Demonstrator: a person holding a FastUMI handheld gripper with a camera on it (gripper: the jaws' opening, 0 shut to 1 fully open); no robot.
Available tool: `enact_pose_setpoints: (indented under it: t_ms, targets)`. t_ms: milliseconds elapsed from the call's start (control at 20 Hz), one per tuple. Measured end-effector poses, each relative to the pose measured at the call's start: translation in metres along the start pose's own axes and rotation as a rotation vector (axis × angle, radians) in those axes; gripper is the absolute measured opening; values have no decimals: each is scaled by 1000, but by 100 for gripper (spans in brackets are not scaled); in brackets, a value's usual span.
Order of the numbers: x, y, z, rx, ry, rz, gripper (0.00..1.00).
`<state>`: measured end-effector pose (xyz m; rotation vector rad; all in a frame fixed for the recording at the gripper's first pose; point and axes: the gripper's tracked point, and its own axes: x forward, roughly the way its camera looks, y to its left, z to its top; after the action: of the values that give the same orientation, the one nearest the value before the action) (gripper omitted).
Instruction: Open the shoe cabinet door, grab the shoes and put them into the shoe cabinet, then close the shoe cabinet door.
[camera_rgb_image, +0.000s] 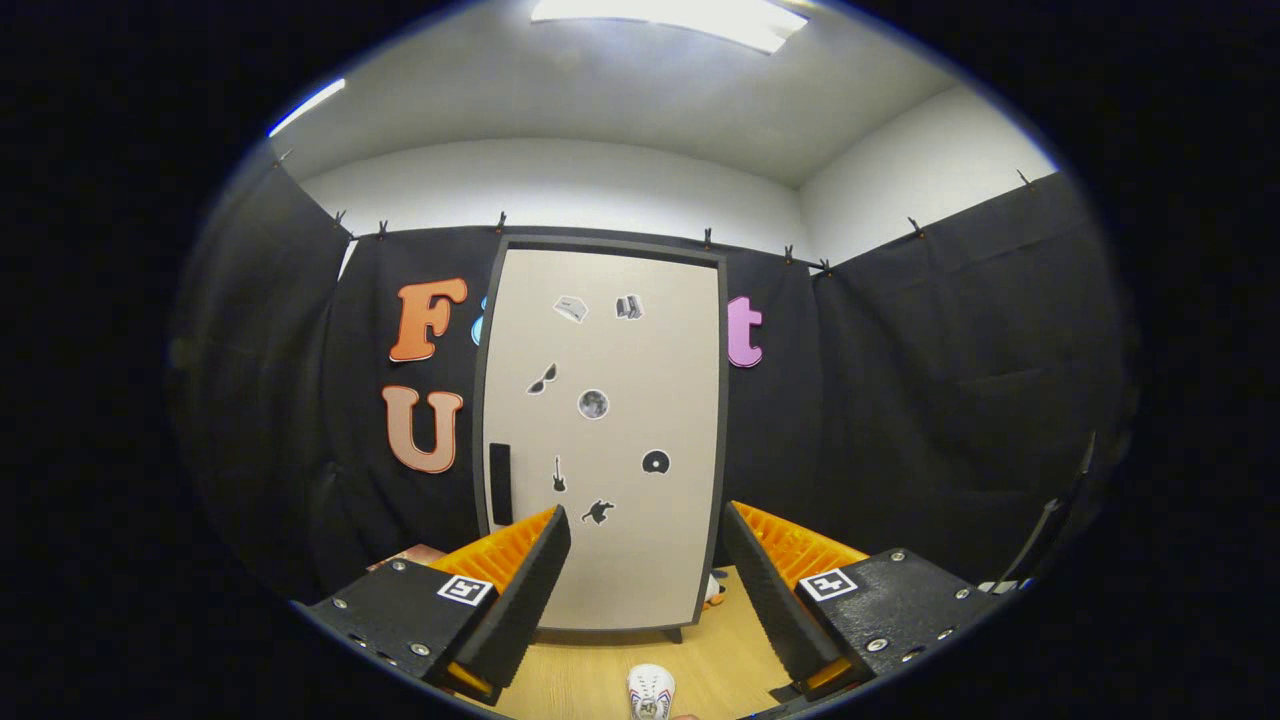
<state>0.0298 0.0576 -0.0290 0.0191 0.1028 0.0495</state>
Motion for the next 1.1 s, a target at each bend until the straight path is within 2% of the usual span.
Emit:
enact_pose_setpoints:
  t_ms: [350, 700, 900, 1100]
  targets:
    - [67, 85, -13, -6, 48, 108, 96]
    - [146, 160, -47, -55, 124, 161, 96]
    - [191, 179, -69, -105, 152, 126, 96]
    - [227, 187, -88, -60, 192, 111, 92]
